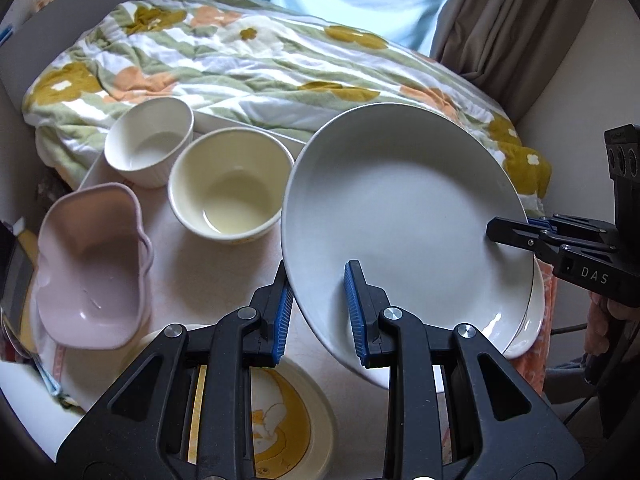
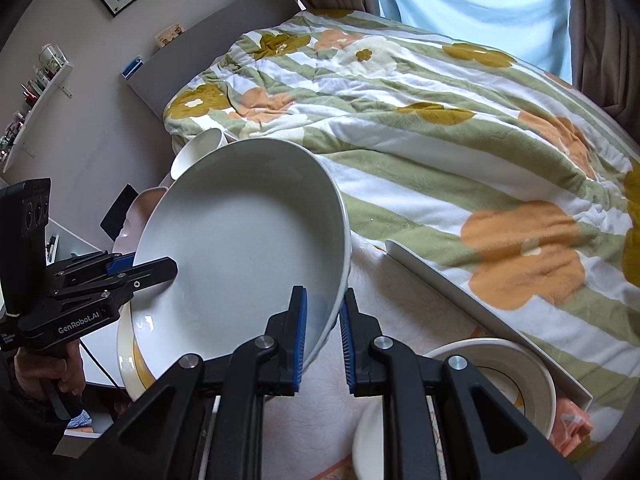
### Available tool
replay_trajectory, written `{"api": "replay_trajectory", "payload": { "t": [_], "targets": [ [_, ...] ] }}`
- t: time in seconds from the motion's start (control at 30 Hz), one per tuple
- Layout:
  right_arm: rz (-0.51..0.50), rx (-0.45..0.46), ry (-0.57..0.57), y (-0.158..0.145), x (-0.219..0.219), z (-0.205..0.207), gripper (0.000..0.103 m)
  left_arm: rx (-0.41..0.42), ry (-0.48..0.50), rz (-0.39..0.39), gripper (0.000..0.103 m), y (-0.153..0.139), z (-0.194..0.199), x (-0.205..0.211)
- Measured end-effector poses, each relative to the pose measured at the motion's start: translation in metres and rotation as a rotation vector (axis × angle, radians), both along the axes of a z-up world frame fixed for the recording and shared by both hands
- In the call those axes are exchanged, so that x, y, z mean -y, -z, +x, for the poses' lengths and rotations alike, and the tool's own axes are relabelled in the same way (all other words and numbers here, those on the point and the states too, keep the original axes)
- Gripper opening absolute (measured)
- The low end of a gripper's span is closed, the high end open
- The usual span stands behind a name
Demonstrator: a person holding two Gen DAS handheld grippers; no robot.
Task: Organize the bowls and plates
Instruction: 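Lift the white plate with both grippers and carry it over the yellow plate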
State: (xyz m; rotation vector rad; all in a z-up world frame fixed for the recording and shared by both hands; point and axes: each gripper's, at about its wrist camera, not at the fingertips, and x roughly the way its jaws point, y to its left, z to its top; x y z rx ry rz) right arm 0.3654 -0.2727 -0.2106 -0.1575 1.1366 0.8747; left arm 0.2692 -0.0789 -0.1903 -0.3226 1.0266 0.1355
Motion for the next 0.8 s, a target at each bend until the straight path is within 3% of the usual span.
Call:
{"api": "replay_trajectory", "payload": {
  "t": [0.17,0.4,0.67,0.8],
  "targets": [
    [0.011,0.030,0.063,-0.025,-0.012,-0.041,0.015,0.033,0.050,0.012,0.023,-0.023,-0.030,-0.020],
    [0.027,0.003,0.218,-0.027,-0.038,-0.106,0.015,0.022,0.190,0.016,0.023,-0.029,-0.074,-0.058],
    [-0.013,-0.011,0.357,-0.001,-0.069,-0.174,0.015,-0.036,0.319,0.023,0.023,0.004,-0.119,-0.089],
    [-0.037,-0.016,0.387,0.016,-0.076,-0.192,0.015,-0.071,0.340,-0.002,0.023,0.028,-0.130,-0.098]
  ]
}}
